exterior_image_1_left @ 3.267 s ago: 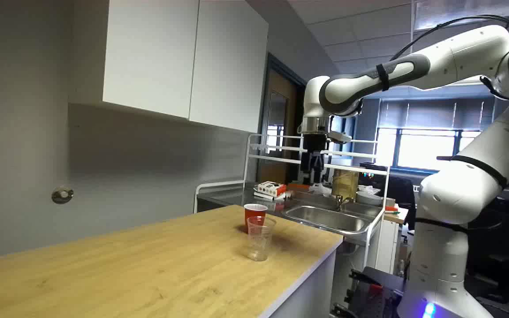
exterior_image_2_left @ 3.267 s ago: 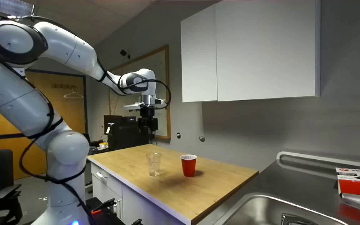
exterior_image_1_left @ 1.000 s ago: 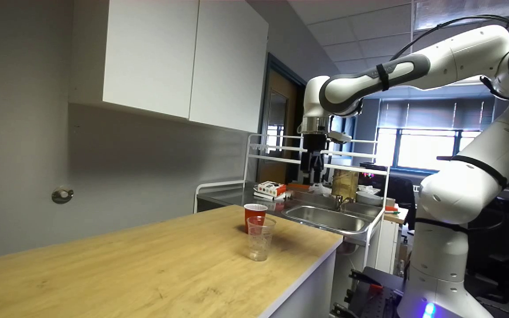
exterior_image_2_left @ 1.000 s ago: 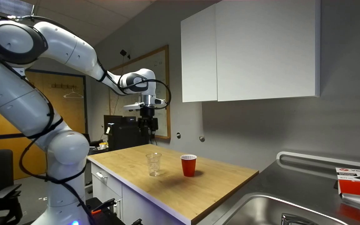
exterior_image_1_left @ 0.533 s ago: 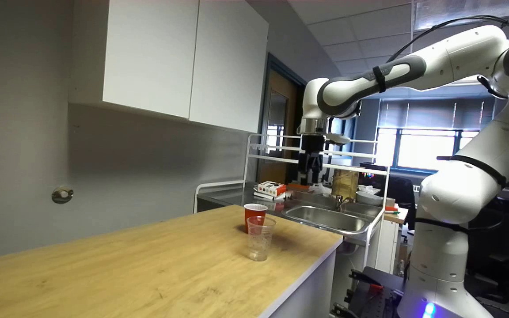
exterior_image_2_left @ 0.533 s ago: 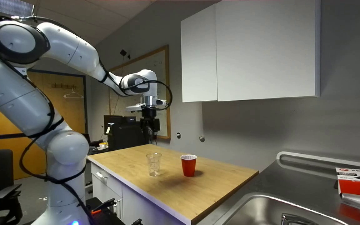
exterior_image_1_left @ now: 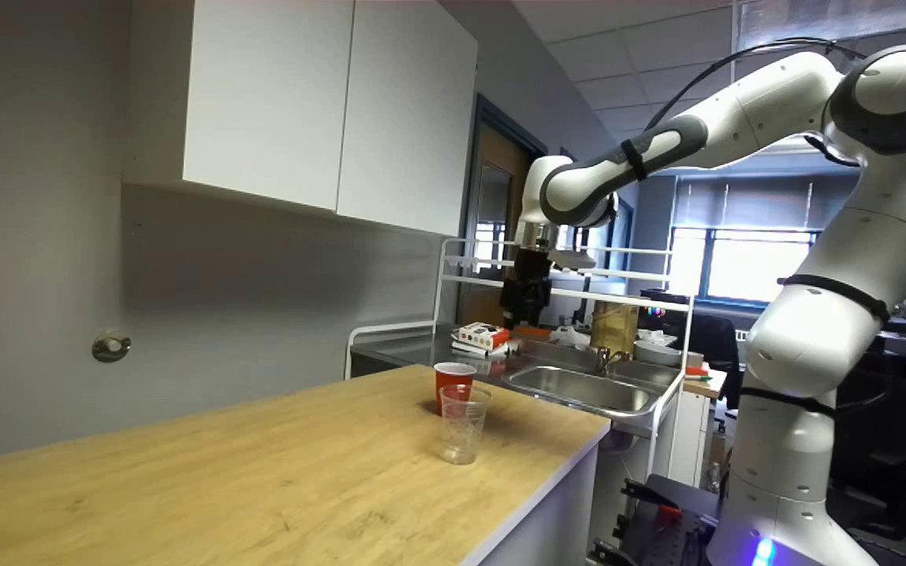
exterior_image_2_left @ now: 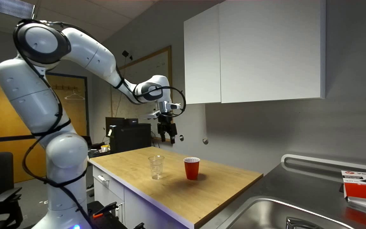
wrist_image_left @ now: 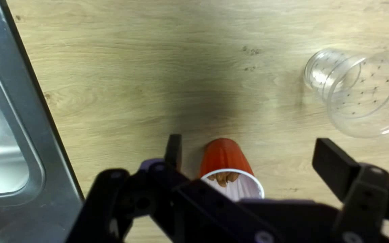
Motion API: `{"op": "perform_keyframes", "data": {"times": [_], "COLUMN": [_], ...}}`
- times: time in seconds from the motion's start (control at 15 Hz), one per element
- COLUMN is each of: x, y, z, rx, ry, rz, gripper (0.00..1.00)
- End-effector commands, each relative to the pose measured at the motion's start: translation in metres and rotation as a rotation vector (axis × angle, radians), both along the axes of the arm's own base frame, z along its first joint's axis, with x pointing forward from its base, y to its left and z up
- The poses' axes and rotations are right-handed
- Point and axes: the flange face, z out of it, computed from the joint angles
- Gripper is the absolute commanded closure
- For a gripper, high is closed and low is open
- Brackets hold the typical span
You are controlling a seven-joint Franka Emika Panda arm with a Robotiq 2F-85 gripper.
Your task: Pour the contents in the orange cup into the clear cup
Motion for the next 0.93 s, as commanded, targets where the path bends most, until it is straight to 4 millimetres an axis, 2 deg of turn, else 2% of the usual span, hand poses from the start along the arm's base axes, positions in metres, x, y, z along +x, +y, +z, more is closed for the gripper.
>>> {"op": "perform_keyframes", "data": {"times": [0.0, 0.67, 0.87], "x": [0.045, 0.142, 0.161], "y": [-0.018, -0.061, -0.079], "z": [-0.006, -0.037, -0.057], "rx": [-0.023, 0.023, 0.073], "ry": [-0.008, 0.040, 0.065], "rz": [-0.043, -0.022, -0.022], "gripper": [0.00, 0.00, 0.00]}}
